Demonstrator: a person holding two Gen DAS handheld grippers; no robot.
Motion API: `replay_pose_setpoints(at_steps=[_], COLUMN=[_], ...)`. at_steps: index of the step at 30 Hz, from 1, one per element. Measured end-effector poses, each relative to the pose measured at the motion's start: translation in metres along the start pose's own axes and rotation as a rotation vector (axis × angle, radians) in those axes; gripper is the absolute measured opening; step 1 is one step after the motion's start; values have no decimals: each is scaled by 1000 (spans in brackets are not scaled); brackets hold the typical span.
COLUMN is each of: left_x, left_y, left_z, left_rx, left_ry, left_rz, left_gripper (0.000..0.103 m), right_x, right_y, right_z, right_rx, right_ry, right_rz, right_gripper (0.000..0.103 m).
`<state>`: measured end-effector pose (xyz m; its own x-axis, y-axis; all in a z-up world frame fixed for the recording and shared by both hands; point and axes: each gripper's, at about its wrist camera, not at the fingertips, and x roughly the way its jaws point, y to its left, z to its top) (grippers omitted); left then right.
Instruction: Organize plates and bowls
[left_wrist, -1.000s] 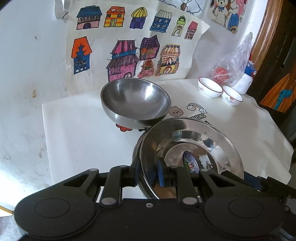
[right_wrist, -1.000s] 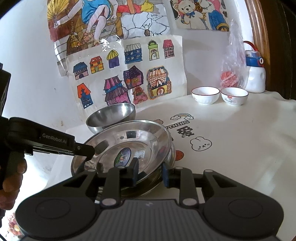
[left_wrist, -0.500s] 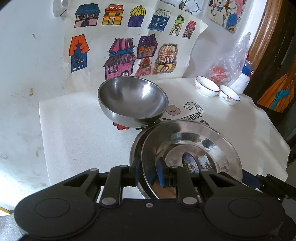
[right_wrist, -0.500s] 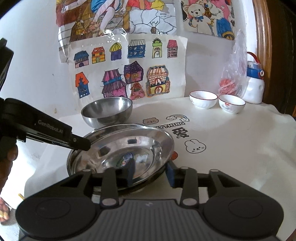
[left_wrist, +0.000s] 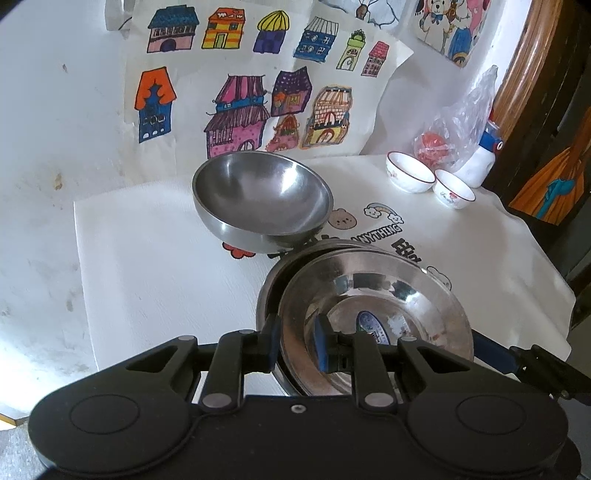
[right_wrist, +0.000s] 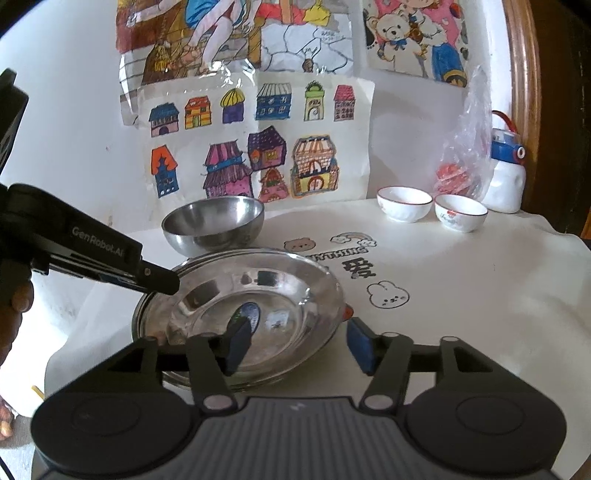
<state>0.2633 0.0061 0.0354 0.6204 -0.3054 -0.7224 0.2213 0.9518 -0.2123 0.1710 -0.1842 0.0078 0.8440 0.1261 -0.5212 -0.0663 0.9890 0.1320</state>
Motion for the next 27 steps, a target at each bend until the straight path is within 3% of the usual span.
replay_pose_setpoints(at_steps=[6, 10, 14, 16, 20, 27], left_x=[-5, -14, -28, -33, -35, -22], left_y=[2, 5, 11, 13, 22, 49], left_z=[0, 1, -1, -2, -4, 1], left_rx=[-6, -11, -27, -22, -42, -119], left_ry=[-24, -66, -148, -187, -224, -210], left_rz=[-7, -4, 24, 54, 110, 158], left_gripper=[36, 59, 91, 99, 102, 102], right_x=[-8, -13, -19, -19, -16, 4], right_y=[-5, -10, -19, -24, -31, -47], right_z=[1, 1, 1, 1, 1, 9], right_rx=[35, 84, 133, 158, 194, 278], right_ry=[-56, -93, -123, -129, -123, -74], right_rz=[5, 6, 9, 12, 24, 89], right_gripper=[88, 98, 102, 103, 103, 103])
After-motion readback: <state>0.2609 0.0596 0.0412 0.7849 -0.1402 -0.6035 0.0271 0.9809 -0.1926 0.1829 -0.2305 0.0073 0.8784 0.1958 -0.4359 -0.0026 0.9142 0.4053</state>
